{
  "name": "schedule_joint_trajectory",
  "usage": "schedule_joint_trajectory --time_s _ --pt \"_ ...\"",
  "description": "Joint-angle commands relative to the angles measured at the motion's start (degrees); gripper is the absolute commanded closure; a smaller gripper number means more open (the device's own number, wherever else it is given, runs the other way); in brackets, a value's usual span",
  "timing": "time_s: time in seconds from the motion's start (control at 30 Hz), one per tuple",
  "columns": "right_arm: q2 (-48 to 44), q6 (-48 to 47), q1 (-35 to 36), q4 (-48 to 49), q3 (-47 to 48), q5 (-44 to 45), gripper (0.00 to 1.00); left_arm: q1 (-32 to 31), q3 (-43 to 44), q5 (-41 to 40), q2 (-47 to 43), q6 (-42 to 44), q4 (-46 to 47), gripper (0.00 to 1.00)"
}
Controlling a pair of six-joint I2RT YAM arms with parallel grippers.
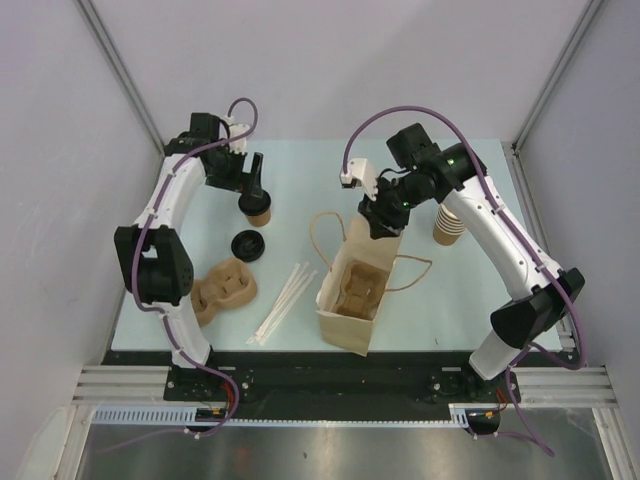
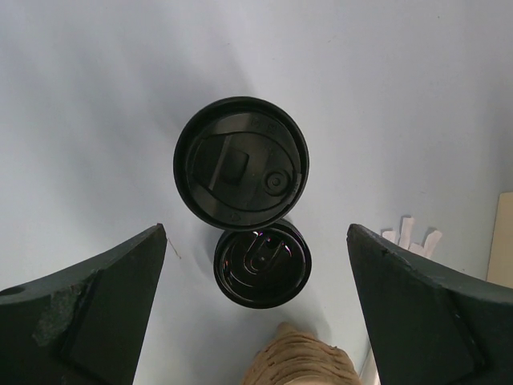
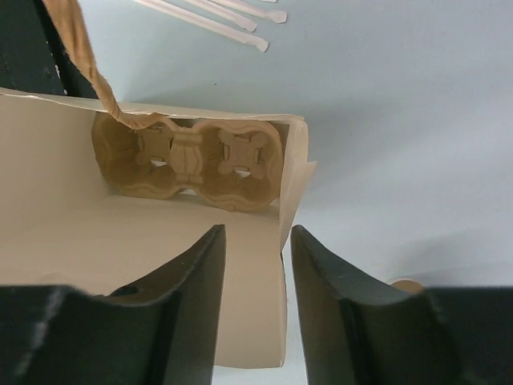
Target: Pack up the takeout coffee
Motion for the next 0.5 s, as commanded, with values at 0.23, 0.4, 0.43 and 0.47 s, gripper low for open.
schedule_joint_trajectory --time_s 0.23,0.4,0.43,0.47 --pt "-0.3 5.1 0.7 1.5 3.8 2.1 0.24 1.0 6.0 1.5 6.0 1.1 -0.3 0.00" --pt "-0.3 6.2 0.7 2.0 4.2 2.9 0.16 1.0 6.4 0.7 7.8 0.6 -0.2 0.01" --pt "-0.3 6.4 0.7 2.0 4.4 2.9 0.16 1.0 6.5 0.6 8.1 0.6 -0.2 0.00" --pt "-0.3 6.6 0.7 2.1 4.5 3.0 0.15 1.0 6.7 0.4 8.4 0.4 -0.3 0.00"
